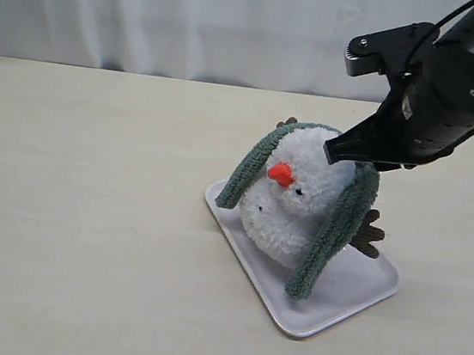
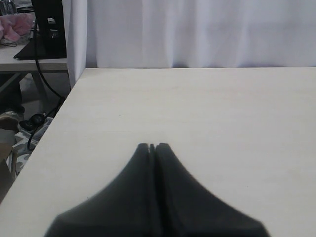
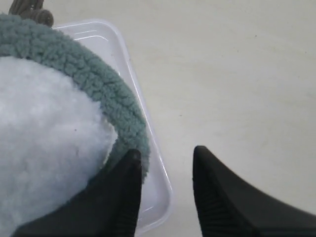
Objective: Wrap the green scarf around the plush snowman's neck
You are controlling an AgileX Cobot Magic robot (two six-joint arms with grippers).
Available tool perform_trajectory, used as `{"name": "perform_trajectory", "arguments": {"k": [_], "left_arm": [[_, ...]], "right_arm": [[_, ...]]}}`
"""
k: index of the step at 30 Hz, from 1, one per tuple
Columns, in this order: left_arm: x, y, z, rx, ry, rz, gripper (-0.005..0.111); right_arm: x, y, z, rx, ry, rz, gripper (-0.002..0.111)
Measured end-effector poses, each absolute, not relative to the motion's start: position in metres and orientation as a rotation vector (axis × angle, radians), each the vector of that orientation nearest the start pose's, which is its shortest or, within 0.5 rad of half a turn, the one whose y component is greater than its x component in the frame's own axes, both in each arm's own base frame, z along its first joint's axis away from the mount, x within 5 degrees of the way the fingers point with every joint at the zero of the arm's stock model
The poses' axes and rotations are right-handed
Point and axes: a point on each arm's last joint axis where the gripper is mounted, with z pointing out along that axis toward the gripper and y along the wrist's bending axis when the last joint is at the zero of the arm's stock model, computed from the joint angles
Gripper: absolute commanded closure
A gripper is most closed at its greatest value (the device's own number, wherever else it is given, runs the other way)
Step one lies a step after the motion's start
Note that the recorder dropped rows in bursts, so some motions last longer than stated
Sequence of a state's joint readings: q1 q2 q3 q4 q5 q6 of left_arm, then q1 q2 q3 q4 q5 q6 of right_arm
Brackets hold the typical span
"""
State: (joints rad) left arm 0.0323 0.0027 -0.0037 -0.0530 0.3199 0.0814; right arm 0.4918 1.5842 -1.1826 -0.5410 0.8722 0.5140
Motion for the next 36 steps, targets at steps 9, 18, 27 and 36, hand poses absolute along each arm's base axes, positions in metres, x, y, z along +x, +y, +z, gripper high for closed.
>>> {"name": "perform_trajectory", "arguments": {"k": [9,18,27,36], "left_arm": [[0.054,0.000,0.185,0.011,1.802,0.030,0.107],[0.054,0.000,0.185,0.011,1.802,0.030,0.107],[0.054,0.000,0.185,0.011,1.802,0.030,0.107],[0.054,0.000,0.185,0.011,1.802,0.030,0.107]], "right_arm": [[0.272,0.121,0.298,-0.354,2.636,-0.123,0.075],[0.206,0.099,0.285,-0.283,2.514,0.149,0.078],[0.165,0.090,0.221,-0.142,2.358,0.457,0.068],[0.178,0.096,0.187,-0.126,2.378,0.434,0.057]]}}
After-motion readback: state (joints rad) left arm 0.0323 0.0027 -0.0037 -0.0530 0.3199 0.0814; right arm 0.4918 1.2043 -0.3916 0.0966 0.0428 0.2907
